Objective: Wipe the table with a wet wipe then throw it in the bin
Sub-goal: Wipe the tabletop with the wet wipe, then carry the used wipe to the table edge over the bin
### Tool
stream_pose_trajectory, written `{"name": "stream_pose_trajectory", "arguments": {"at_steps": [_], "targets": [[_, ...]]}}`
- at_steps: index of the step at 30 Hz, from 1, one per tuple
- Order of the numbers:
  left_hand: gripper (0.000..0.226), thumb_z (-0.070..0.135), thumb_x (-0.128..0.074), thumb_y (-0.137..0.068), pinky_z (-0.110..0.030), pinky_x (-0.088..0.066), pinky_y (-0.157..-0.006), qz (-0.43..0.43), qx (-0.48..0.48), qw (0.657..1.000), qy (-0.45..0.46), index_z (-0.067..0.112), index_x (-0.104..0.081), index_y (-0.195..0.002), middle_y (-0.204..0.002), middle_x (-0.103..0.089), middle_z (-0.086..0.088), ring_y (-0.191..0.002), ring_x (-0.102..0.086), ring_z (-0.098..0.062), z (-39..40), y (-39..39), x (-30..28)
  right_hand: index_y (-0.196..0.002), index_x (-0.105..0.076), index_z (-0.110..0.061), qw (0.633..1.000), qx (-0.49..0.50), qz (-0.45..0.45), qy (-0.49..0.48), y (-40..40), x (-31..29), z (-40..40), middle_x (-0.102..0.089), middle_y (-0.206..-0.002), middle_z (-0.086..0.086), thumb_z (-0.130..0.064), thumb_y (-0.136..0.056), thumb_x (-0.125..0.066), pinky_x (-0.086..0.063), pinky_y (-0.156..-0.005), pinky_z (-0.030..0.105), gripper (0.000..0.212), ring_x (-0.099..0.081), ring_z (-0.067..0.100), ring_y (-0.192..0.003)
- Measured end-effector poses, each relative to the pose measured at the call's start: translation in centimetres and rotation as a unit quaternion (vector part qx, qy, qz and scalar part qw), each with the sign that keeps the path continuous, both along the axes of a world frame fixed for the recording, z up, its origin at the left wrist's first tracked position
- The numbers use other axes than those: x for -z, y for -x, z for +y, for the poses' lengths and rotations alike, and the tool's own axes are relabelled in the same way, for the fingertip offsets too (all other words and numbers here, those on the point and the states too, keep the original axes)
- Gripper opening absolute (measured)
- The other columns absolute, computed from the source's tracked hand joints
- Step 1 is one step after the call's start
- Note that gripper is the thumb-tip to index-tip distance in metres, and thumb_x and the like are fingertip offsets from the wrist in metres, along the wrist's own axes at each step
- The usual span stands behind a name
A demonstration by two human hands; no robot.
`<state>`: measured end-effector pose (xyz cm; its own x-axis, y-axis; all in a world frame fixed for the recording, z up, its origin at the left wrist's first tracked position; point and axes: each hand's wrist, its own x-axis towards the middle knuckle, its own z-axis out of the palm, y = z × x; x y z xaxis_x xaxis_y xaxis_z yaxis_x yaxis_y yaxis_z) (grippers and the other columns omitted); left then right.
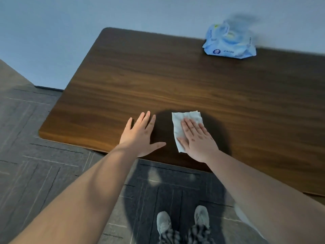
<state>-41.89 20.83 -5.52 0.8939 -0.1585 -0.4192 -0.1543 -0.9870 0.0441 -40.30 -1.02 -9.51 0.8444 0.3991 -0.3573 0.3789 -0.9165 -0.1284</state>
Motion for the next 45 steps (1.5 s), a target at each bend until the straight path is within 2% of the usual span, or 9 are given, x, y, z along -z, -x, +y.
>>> {"name": "stream_pose_trajectory", "arguments": {"at_steps": [5,8,11,17,21,28,38,42,45], "targets": [[0.094,0.077,-0.025,-0.083,-0.050,0.001,-0.117,0.030,0.120,0.992,0.003,0.023,0.016,-0.148,-0.158,0.019,-0.001,-0.143,0.019,-0.018,-9.3,-2.7,-0.3,-0.147,0.017,-0.020,0.993,0.115,-0.013,0.010,1.6,0.1,-10.0,0.020,-0.157,-0.002,-0.057,-0.095,-0.005,0.015,-0.113,0.031,0.067,0.026,0.007,-0.134],[0.091,0.075,-0.025,-0.084,-0.053,0.003,-0.116,0.039,0.187,0.982,0.009,0.024,0.015,-0.148,-0.158,0.019,-0.001,-0.143,0.019,-0.019,-15.1,-3.5,-0.3,-0.148,0.016,-0.020,0.983,0.184,-0.014,0.017,3.3,0.1,-16.8,0.018,-0.158,-0.002,-0.057,-0.094,-0.003,0.015,-0.112,0.031,0.068,0.023,0.009,-0.138],[0.089,0.075,-0.023,-0.085,-0.054,0.008,-0.114,0.038,0.239,0.970,0.011,0.026,0.014,-0.149,-0.158,0.018,-0.001,-0.142,0.021,-0.018,-21.1,-3.8,0.1,-0.148,0.015,-0.018,0.964,0.264,0.005,0.032,5.2,0.0,-23.5,0.018,-0.158,0.000,-0.055,-0.094,0.000,0.011,-0.115,0.033,0.068,0.017,0.013,-0.143],[0.086,0.076,-0.018,-0.084,-0.052,0.007,-0.115,0.014,0.323,0.946,0.019,0.029,0.015,-0.148,-0.157,0.020,0.001,-0.142,0.021,-0.017,-32.5,-3.2,0.9,-0.148,0.015,-0.013,0.922,0.378,0.023,0.077,8.6,-0.1,-34.5,0.016,-0.159,0.004,-0.050,-0.096,0.000,0.006,-0.117,0.037,0.066,0.015,0.017,-0.145],[0.084,0.077,-0.012,-0.083,-0.049,0.011,-0.115,0.007,0.364,0.931,0.035,0.030,0.016,-0.147,-0.156,0.022,0.002,-0.142,0.022,-0.017,-38.7,-2.5,1.7,-0.148,0.015,-0.015,0.906,0.417,0.015,0.069,10.1,-0.1,-39.4,0.016,-0.159,0.004,-0.052,-0.093,0.004,0.008,-0.116,0.036,0.067,0.015,0.017,-0.145],[0.084,0.077,-0.001,-0.079,-0.046,0.011,-0.115,-0.009,0.423,0.904,0.060,0.031,0.016,-0.147,-0.157,0.021,0.002,-0.142,0.020,-0.014,-48.7,-1.5,3.6,-0.149,0.012,-0.018,0.883,0.467,-0.007,0.045,10.9,0.3,-46.3,0.014,-0.159,0.002,-0.054,-0.095,-0.002,0.012,-0.114,0.033,0.066,0.014,0.015,-0.145],[0.085,0.078,-0.007,-0.082,-0.049,0.007,-0.116,-0.038,0.452,0.886,0.100,0.028,0.010,-0.149,-0.159,0.015,0.000,-0.144,0.016,-0.016,-61.1,-1.9,4.4,-0.150,0.007,-0.016,0.859,0.509,-0.032,0.035,11.9,0.6,-54.5,0.008,-0.160,0.003,-0.053,-0.097,-0.011,0.008,-0.115,0.032,0.066,0.009,0.016,-0.146],[0.084,0.076,-0.010,-0.084,-0.049,0.007,-0.116,-0.030,0.470,0.875,0.110,0.027,0.006,-0.150,-0.159,0.015,0.000,-0.144,0.016,-0.017,-64.7,-0.9,4.7,-0.150,-0.007,-0.016,0.854,0.513,-0.083,-0.015,13.9,0.5,-55.9,-0.004,-0.160,0.001,-0.042,-0.102,-0.018,0.007,-0.111,0.024,0.057,0.001,0.013,-0.146],[0.082,0.075,-0.010,-0.085,-0.050,0.008,-0.116,-0.026,0.483,0.868,0.115,0.026,0.005,-0.150,-0.159,0.014,0.000,-0.144,0.016,-0.017,-66.6,-0.2,5.0,-0.149,-0.010,-0.011,0.846,0.522,-0.103,-0.047,15.9,0.8,-56.6,0.000,-0.155,-0.003,-0.032,-0.103,-0.020,0.007,-0.111,0.019,0.052,0.000,0.010,-0.145]]}}
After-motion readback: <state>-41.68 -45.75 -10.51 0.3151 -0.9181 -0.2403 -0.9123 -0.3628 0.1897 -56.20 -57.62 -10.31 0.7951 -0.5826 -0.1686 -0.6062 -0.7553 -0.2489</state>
